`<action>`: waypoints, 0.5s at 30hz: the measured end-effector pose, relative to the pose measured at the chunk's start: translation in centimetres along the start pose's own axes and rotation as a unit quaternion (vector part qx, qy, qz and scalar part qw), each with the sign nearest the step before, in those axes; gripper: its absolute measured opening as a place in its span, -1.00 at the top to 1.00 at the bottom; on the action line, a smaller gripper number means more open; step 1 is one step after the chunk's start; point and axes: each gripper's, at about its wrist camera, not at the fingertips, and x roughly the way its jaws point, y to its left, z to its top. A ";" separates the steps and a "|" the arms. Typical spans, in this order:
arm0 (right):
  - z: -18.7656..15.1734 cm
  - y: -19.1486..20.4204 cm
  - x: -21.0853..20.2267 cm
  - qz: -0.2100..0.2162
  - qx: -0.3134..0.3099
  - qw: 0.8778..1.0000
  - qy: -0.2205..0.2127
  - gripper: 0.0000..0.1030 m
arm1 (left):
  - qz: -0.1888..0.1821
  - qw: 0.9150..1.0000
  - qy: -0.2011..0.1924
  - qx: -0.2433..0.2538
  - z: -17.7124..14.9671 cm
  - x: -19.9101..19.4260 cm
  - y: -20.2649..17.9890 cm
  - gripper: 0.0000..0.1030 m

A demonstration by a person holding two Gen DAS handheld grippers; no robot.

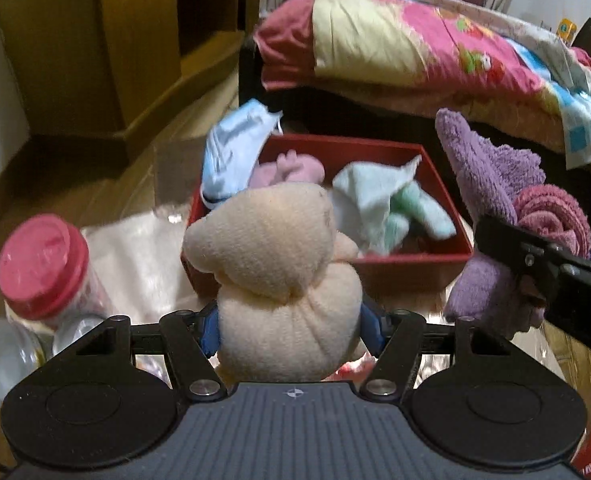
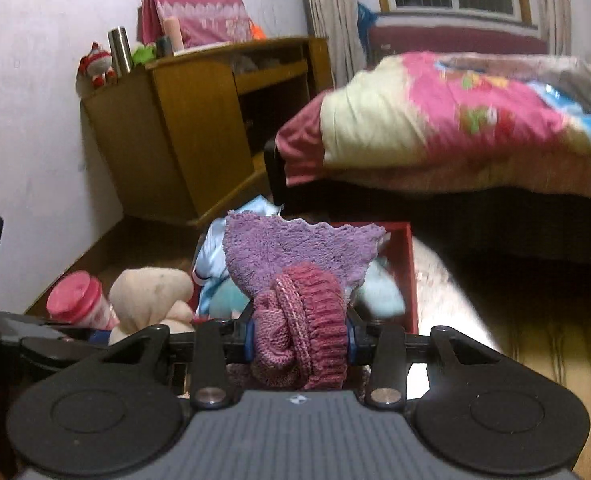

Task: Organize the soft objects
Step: 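Carry the cream doll and pink hat with purple cloth toward the red box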

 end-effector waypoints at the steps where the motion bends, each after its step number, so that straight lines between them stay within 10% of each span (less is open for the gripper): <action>1: 0.4 0.0 0.1 -0.001 0.000 1.000 -0.008 0.80 | 0.002 1.000 -0.005 0.001 0.3 -0.1 0.0 -0.25; 15: 3.3 -1.1 1.4 -0.023 0.004 0.999 -0.045 0.80 | 0.026 0.999 -0.039 0.005 3.9 1.4 -0.2 -0.25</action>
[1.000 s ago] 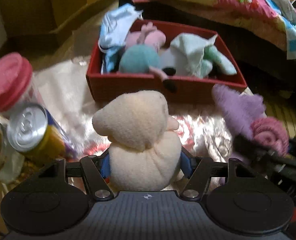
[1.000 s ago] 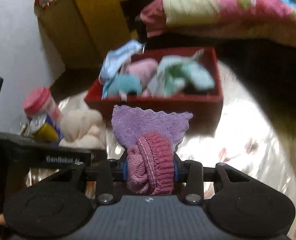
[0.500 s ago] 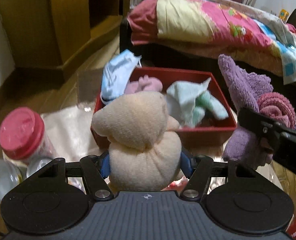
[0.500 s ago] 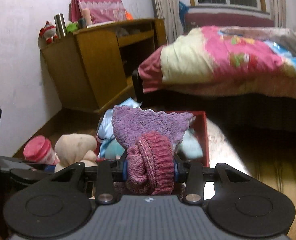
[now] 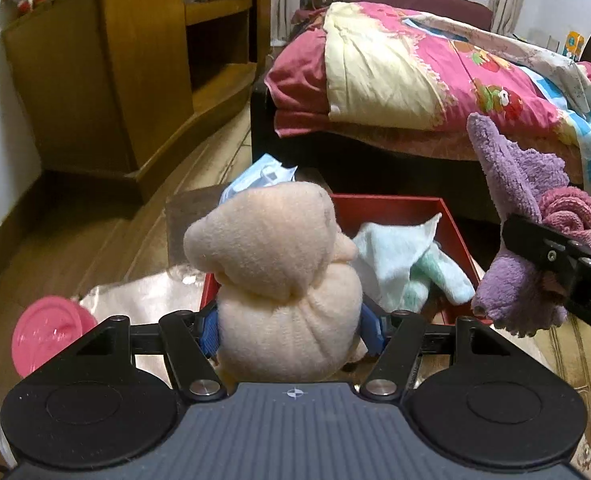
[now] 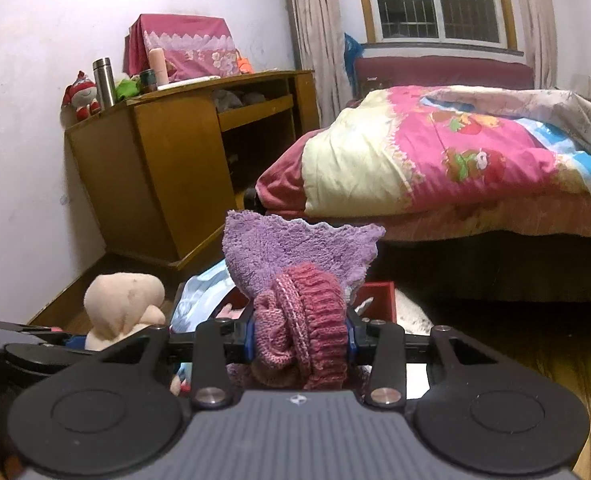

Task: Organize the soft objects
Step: 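Carry the cream doll and pink hat with purple cloth toward the red box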

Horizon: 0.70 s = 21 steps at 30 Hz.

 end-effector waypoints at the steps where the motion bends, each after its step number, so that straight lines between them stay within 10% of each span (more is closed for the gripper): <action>1: 0.2 -0.1 0.2 -0.002 0.001 1.000 -0.002 0.80 | 0.000 1.000 -0.001 0.000 0.2 0.2 0.0 -0.25; 21: 3.3 -1.5 4.8 -0.024 -0.015 1.000 -0.012 0.80 | 0.003 1.000 -0.020 0.003 4.7 3.3 -0.2 -0.26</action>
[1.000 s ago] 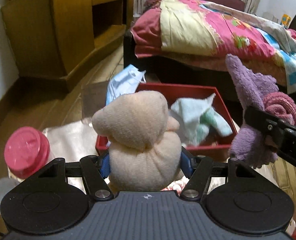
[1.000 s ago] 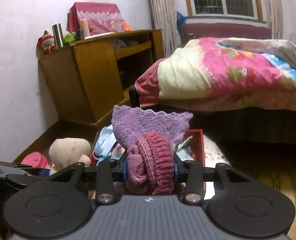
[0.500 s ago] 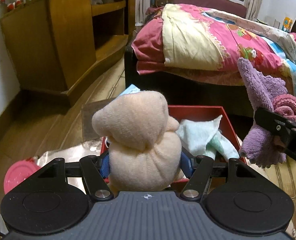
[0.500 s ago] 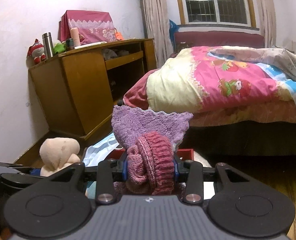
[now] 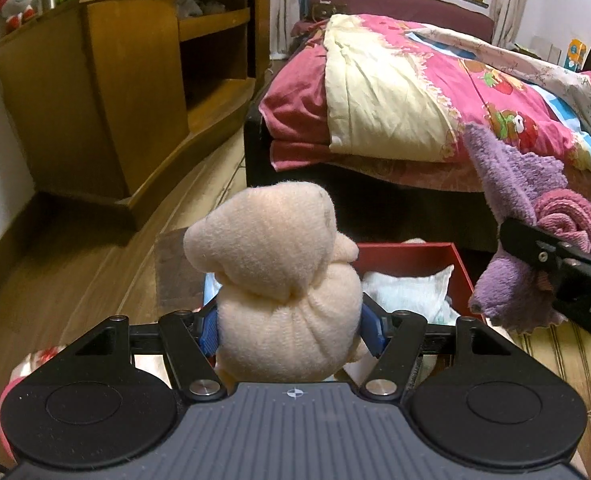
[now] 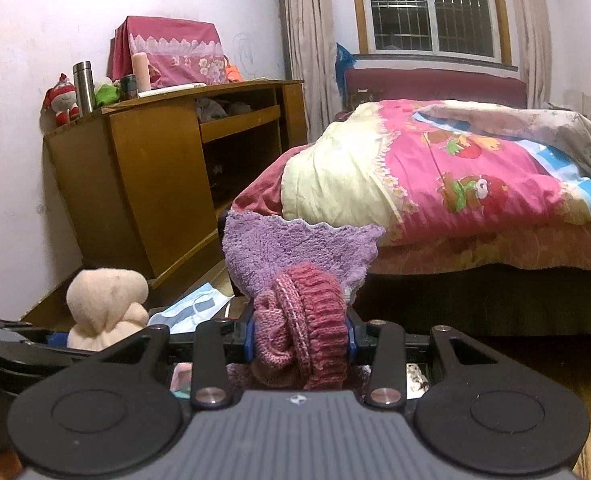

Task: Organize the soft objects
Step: 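Carry the cream doll and pink hat with purple cloth toward the red box, then lower the doll into the red box with the left gripper while the right releases the hat there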

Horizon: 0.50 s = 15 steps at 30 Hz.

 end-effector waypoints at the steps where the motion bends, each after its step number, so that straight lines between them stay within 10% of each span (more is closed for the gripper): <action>1: 0.1 0.0 0.3 -0.001 -0.003 1.000 0.001 0.80 | 0.000 1.000 -0.001 0.001 0.2 0.2 -0.1 -0.27; 15: -1.0 0.3 7.3 0.000 -0.037 0.996 0.075 0.65 | 0.008 0.998 0.053 0.033 0.7 5.8 -0.1 -0.41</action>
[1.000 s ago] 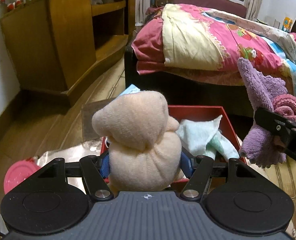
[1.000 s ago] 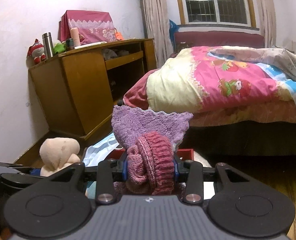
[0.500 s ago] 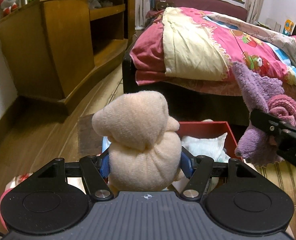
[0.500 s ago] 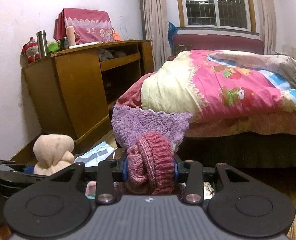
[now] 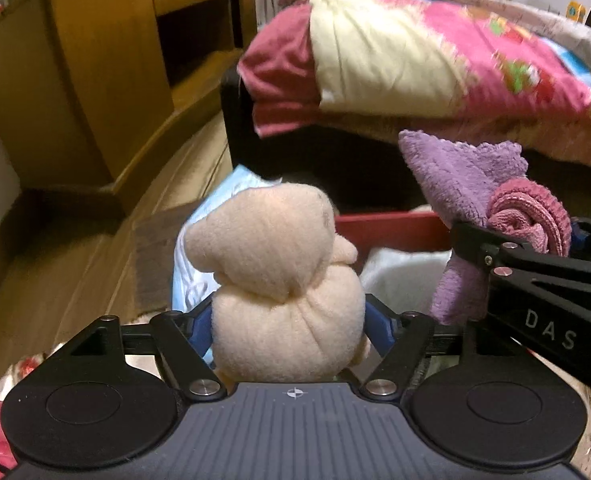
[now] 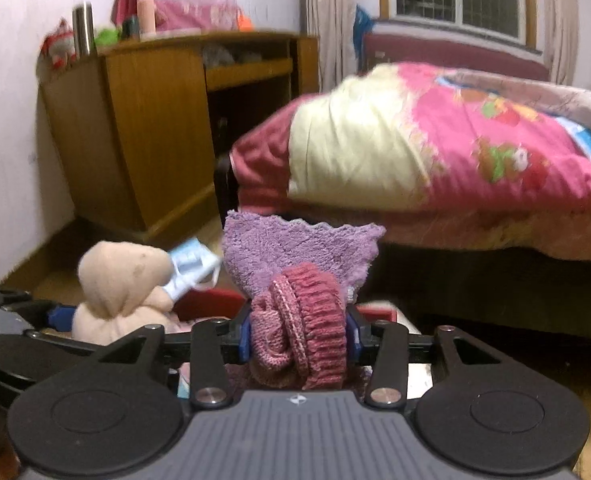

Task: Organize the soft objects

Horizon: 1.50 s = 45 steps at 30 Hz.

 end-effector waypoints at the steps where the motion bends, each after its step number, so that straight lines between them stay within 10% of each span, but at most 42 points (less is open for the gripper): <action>1: -0.1 -0.1 0.5 -0.002 -0.001 1.000 0.007 0.53 | 0.002 1.000 0.005 -0.001 -0.1 0.3 0.2 -0.43; 45: -4.6 -2.3 -8.2 0.016 0.093 0.995 0.013 0.24 | -0.008 0.998 -0.001 -0.061 -4.8 -7.8 4.0 -0.59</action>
